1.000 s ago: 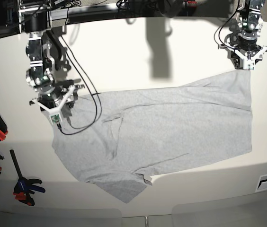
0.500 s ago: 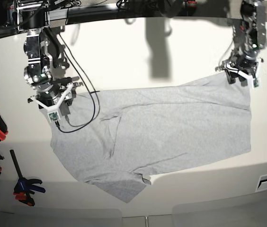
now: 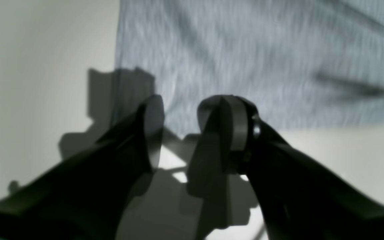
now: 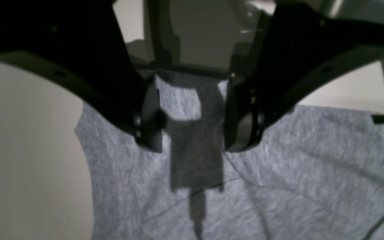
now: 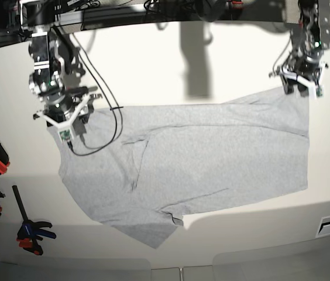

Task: Fold the T-shirt properly
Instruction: 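Grasp the shirt edge with both grippers and drag it toward the arms, then keep dragging the shirt toward the arms, then open both grippers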

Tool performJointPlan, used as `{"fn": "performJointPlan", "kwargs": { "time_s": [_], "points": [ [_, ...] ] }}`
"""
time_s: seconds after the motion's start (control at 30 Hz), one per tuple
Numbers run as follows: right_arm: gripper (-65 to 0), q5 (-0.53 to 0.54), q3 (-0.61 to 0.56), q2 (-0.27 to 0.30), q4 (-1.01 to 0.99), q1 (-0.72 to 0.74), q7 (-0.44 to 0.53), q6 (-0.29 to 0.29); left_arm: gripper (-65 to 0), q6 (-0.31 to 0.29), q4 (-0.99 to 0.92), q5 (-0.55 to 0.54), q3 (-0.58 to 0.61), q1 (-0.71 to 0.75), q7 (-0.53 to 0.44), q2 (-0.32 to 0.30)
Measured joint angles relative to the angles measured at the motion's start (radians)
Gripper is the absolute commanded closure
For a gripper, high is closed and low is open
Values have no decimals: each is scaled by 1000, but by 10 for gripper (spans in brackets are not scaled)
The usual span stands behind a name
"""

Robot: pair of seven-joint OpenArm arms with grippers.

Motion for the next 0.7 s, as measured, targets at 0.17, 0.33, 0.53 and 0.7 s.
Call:
{"fn": "performJointPlan", "kwargs": {
  "time_s": [0.17,0.33,0.53,0.7],
  "points": [
    [-299,-10,3,1,97,-100,-11,-8,-249,4,88,79,2,74,33,5],
    [-299,-11,5,1,176,-200,-5,-29,-249,4,99,89,-15,115,27,8],
    [-299,-100,4,1,248,-307,13,-71,-249,-4,101,62,-103,198,22,8],
    [-299,-113,6,17,282,-378,35,-92,-215,-49,100,-31,-201,281,37,8]
  ]
}}
